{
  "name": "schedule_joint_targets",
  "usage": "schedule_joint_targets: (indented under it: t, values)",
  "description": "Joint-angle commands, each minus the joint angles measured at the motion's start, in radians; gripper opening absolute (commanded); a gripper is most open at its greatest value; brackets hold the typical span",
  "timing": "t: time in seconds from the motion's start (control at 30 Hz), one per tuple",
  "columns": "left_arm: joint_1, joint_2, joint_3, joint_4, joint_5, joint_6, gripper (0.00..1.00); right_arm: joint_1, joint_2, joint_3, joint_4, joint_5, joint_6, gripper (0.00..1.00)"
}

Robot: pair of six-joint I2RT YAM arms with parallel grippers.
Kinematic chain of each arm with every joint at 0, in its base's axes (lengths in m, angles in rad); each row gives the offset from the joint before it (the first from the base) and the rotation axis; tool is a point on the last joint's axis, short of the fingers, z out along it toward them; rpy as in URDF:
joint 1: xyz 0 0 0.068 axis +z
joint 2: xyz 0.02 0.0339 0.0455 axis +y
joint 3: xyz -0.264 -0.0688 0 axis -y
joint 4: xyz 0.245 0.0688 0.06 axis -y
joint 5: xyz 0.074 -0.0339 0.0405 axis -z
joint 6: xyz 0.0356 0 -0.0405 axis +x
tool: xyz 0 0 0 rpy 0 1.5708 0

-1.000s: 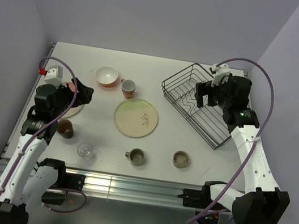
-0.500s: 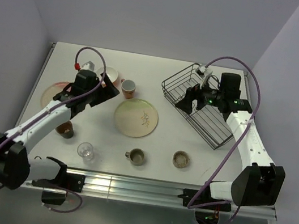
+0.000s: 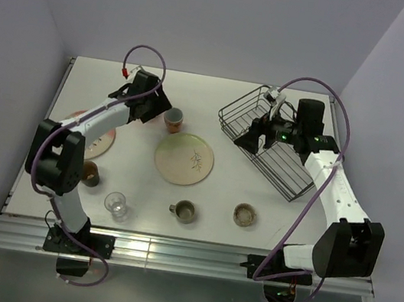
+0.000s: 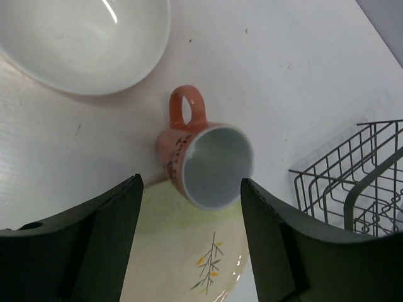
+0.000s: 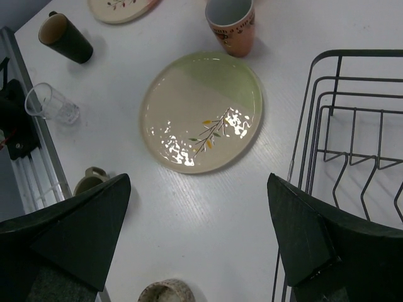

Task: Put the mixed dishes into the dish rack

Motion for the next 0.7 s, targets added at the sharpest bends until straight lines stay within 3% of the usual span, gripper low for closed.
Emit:
schedule_joint_targets:
  t: [0.0,0.3,0.67]
  values:
    - [-0.004,0.076,0.104,-0.035,-0.001,0.021,0.69,-0.01,-0.012,-0.007,0.037,-0.015,0.008,0.96]
    - [-0.012,0.174,0.176,-0.113,0.009,0.069,0.56,-0.031,0.011,0.01,0.04,-0.016,0.021,0.96]
    - [-0.023,0.223,0.189,-0.069,0.06,0.098,0.23,-0.034,0.043,0.048,0.037,-0.027,0.04,0.96]
